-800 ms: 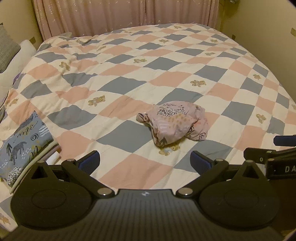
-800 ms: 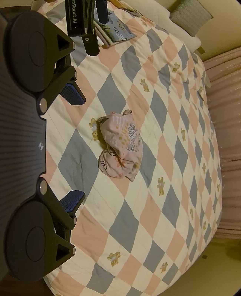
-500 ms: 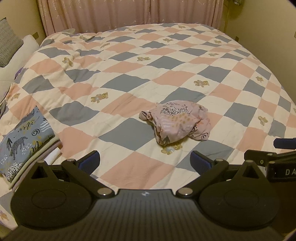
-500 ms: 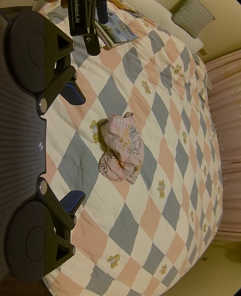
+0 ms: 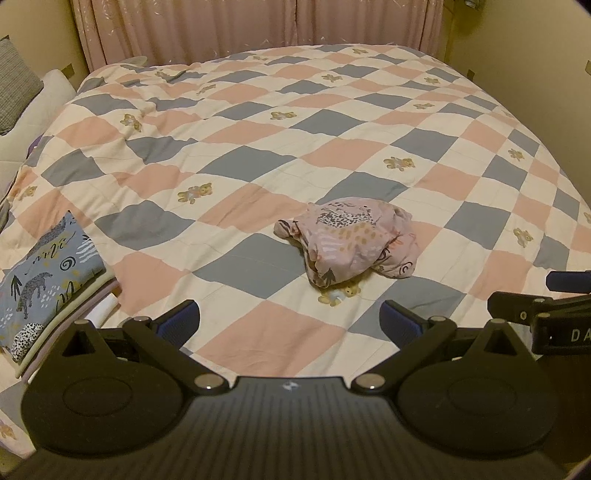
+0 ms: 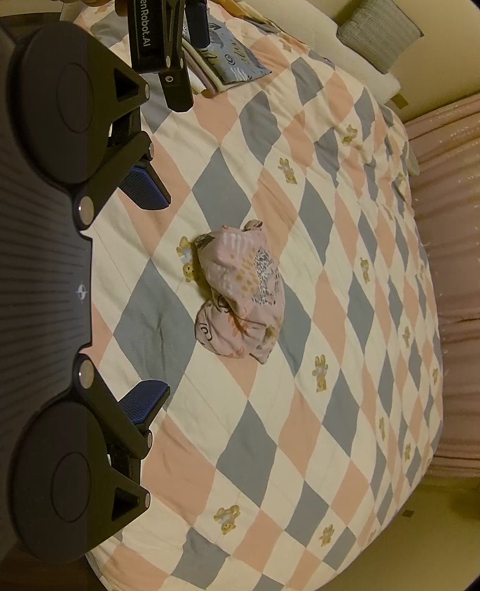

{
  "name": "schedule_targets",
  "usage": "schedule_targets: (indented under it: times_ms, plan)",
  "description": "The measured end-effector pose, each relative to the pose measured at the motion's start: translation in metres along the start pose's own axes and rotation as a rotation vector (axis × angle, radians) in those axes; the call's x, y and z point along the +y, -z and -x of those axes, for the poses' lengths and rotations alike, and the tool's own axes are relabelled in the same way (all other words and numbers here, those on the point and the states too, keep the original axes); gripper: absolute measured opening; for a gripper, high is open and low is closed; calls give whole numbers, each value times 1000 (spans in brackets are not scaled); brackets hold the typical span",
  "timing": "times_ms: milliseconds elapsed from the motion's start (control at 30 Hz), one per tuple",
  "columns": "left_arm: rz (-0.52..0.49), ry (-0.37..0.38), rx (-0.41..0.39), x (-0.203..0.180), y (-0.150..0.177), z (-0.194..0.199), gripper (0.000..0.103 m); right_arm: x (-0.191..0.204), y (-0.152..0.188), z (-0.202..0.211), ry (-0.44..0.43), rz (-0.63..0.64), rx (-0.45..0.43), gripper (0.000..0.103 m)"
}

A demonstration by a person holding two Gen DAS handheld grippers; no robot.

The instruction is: Fold clothes

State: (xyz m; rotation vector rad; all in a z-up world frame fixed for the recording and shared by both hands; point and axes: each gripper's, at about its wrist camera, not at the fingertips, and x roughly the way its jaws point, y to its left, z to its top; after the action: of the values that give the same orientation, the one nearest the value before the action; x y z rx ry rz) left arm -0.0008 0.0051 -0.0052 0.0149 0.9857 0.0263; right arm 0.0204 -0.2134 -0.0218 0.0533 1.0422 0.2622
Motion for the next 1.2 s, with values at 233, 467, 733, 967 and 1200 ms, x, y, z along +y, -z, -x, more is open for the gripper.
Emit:
schedule_targets:
  times_ms: [233, 467, 733, 967, 1200]
  plan:
    - [-7, 6, 0, -4, -1, 0, 102, -4, -1, 2, 2, -6, 4, 101]
    - [-12, 11, -1, -5, -3, -2, 102, -7, -4, 3, 6, -10, 2, 101]
    - [-12, 14, 1, -5, -2, -2, 102, -8, -5, 4, 4, -11, -2, 101]
    - [-14, 16, 4, -6, -3, -3, 102, -9, -5, 3, 2, -14, -2, 101]
    - [-17, 19, 10, -7, -4, -5, 102, -11, -7, 1, 1, -18, -2, 101]
